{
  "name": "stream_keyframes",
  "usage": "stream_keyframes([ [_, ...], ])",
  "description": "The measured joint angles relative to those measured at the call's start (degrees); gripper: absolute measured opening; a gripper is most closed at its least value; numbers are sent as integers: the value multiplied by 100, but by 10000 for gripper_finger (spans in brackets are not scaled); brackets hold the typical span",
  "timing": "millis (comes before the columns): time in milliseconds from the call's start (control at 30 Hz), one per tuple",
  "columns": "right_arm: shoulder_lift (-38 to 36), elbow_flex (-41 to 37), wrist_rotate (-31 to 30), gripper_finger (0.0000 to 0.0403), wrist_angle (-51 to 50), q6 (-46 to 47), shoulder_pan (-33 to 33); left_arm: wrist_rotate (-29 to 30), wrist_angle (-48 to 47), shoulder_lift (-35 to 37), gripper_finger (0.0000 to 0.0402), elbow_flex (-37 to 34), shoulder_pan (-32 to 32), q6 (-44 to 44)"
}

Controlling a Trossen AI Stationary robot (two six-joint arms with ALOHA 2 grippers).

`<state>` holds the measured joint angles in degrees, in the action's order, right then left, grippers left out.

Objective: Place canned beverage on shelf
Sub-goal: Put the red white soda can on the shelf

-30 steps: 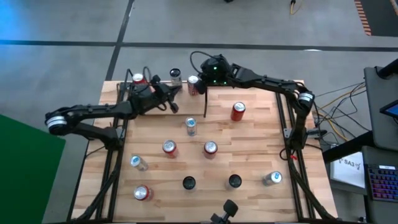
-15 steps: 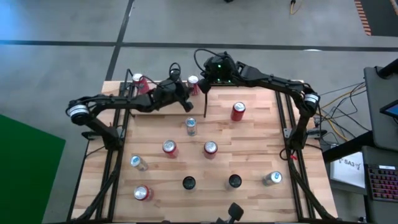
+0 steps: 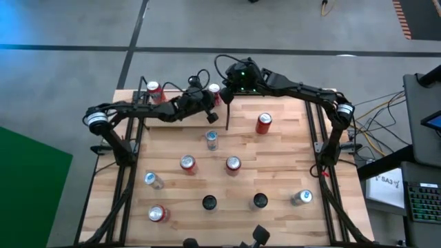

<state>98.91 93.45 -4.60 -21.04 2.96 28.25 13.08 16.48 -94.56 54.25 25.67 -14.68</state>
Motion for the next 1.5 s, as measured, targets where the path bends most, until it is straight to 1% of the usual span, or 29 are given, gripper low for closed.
stream_keyframes([
  [300, 0, 0, 4, 12, -72, -2, -56, 81, -84, -272, 0, 262, 63, -82],
  [433, 0, 0, 4, 12, -77, -4, -94, 245, -62, -268, 0, 270, 112, -151],
  [600, 0, 0, 2, 12, -77, -11, -103, 243, 5, -274, 0, 270, 185, -155],
  [967, 4, 0, 2, 12, -74, -18, -103, 243, 11, -257, 0, 270, 113, -133],
  [1133, 4, -1, 2, 12, -74, -37, -101, 242, -20, -32, 0, 270, -15, -130],
  [1200, 4, -2, 2, 12, -74, -73, -101, 242, -166, 109, 0, 267, -44, -130],
  [1367, 4, -2, 2, 12, -75, -56, -101, 242, -655, 659, 0, 262, -57, -130],
  [1500, 63, -2, 4, 12, 50, 231, -86, 242, -858, 1145, 0, 185, -57, -130],
])
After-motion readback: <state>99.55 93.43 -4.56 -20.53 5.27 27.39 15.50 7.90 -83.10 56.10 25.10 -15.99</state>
